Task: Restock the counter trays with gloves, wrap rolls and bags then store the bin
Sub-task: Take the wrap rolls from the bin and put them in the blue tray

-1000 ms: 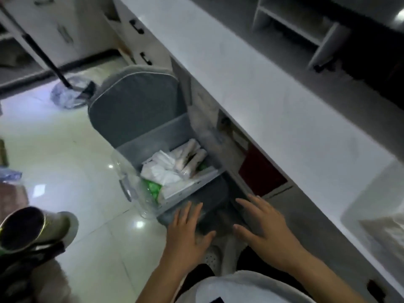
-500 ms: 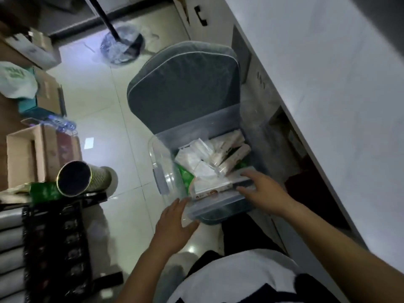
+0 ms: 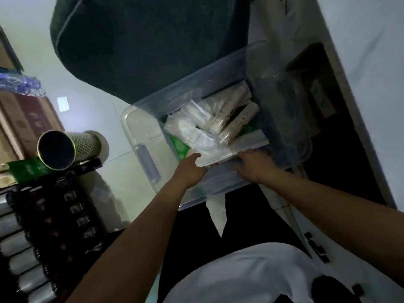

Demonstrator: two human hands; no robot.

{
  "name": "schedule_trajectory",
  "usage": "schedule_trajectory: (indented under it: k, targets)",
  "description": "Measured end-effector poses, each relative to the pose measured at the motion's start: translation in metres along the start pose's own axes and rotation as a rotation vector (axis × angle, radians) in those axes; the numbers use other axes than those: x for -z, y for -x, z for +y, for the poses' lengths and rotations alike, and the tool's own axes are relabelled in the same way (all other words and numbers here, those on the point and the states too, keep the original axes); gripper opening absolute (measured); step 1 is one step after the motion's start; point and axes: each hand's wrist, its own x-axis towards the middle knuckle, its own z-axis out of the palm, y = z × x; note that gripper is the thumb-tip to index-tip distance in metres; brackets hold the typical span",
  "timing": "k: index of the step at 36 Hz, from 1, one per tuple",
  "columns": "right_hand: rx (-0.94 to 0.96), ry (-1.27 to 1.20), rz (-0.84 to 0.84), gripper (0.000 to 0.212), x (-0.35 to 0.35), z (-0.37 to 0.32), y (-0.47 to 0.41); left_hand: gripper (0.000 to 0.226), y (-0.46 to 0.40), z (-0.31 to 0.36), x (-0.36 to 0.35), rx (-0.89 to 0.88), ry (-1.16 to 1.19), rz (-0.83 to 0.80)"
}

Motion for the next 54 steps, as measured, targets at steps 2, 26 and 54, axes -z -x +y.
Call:
schedule_trajectory:
  k: [2,26,54]
  targets:
    - [0.012,0.024,0.019,0.047,-0.008,0.006,-0.006,0.062,-0.018,0.003,-0.004,-0.005,-0.006,-0.017]
    - [-0.219,-0.814,0.379,0.038,0.004,0.002,-0.032,0.053,-0.174,0.101,-0.032,-0.158,-0.315,0.252]
    - [-0.687,-1.296,0.213,0.068,0.019,0.010,-0.172,0.027,-0.014,-0.023,0.015,0.009,1.185,-0.088]
